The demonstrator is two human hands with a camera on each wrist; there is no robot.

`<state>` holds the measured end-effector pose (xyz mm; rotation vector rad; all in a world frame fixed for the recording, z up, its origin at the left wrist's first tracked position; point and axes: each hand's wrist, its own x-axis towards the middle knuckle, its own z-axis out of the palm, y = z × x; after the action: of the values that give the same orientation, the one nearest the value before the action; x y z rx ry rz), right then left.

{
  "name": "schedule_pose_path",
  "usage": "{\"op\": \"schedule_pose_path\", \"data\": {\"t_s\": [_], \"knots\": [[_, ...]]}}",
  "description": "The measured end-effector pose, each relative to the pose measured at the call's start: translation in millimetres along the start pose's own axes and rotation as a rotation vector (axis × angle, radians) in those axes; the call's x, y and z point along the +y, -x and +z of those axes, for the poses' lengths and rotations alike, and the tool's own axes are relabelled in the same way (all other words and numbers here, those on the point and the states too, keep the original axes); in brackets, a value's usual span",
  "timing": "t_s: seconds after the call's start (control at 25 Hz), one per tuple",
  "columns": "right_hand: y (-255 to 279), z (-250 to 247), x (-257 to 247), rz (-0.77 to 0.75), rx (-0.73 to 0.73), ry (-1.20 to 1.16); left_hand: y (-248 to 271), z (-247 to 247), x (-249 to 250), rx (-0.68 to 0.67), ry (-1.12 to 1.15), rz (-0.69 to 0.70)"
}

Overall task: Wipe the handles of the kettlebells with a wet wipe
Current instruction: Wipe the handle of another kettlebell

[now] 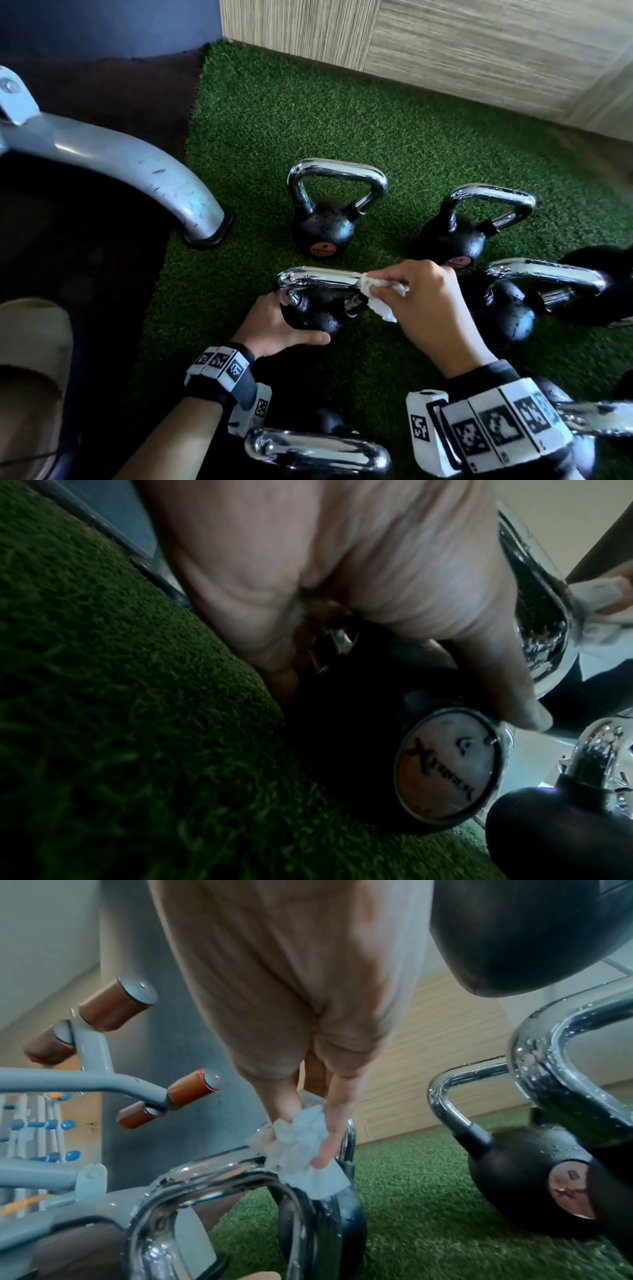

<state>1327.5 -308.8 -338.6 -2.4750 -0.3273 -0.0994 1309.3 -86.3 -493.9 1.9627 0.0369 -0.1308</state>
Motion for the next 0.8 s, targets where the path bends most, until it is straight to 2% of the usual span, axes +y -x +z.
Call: {"op": "schedule_pose_path", "data": {"t_s": [0.12,0.24,0.44,0.52,0.6,0.72,0.8], "knots": [[-0.9,4.1,12.8,0.050,0.007,0.005,-0.2,1.3,-1.7,0.012,0.003,-0.006],[-0.6,7.3,34.7,0.141,-0.074,-0.052,-0.1,-0.7,-1.2,-0.001,-0.003,-0.015],[-5.3,20.0,57.9,0.233,-0.125,-0.218,0.7,-4.7,4.0,-0.034,-0.025,0.019],[-7.4,33.3,67.5,0.313,-0.183,-0.377,2.9,-3.4,4.8,-0.014,-0.014,0.002],[-5.5,50.5,73.4,0.376,-0.231,-0.435,3.9,-3.0,3.4,0.012,-0.024,-0.040],[0.3,66.7,82.8,0.386,-0.229,-0.397,3.1,-12.9,-1.3,-0.112,-0.077,-0.072],[4.8,59.5,84.9,0.402,-0.208,-0.391,3.4,-26.6,-1.8,-0.228,0.005,-0.098]]}}
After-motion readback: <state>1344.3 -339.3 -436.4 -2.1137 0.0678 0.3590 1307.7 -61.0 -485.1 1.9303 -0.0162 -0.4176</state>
